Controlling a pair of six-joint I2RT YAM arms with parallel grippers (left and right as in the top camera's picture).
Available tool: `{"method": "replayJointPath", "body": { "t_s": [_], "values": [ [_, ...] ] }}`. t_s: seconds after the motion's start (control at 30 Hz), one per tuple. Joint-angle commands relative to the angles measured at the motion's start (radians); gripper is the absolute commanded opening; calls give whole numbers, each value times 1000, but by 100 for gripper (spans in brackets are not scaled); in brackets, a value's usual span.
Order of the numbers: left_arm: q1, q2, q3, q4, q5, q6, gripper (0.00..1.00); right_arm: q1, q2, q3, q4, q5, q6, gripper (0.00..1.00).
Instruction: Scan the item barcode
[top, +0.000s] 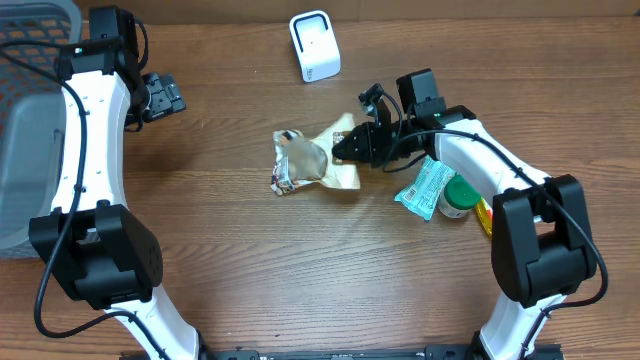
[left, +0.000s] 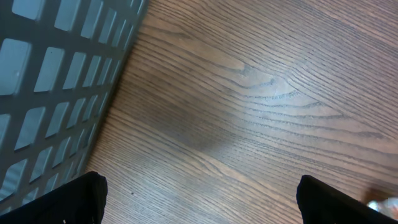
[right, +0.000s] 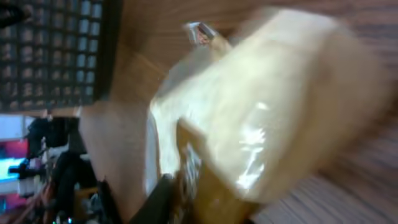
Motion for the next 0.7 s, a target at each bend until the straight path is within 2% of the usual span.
{"method": "replayJointPath", "body": {
  "t_s": [0.0,0.07,0.1,0.13,0.23,0.3,0.4,0.5,0.67],
  "values": [
    [-7,-17,7,1,-3,-3,100,20,-26,-18,-36,198,-16,52],
    [-7,-17,7,1,-3,-3,100,35,-26,-46,-21,232,-16,80],
    [-7,-17,7,1,-3,-3,100,37,-26,-52,-14,232,-16,86],
    [-7,-17,7,1,-3,-3,100,46,-26,-62,0,232,-15,98],
    [-7,-17,7,1,-3,-3,99,67,-25,-65,14,321,52,100],
    [-7,-17,7,1,-3,-3,100,86,-25,-65,26,434,159,100],
    [-7,-17,7,1,-3,-3,100,126,-25,-65,69,463,254,100],
    [-7,-17,7,1,-3,-3,99,172,-24,-65,118,481,261,100],
    [-7,-17,7,1,-3,-3,100,257,-23,-65,142,730,389,100]
  ]
}}
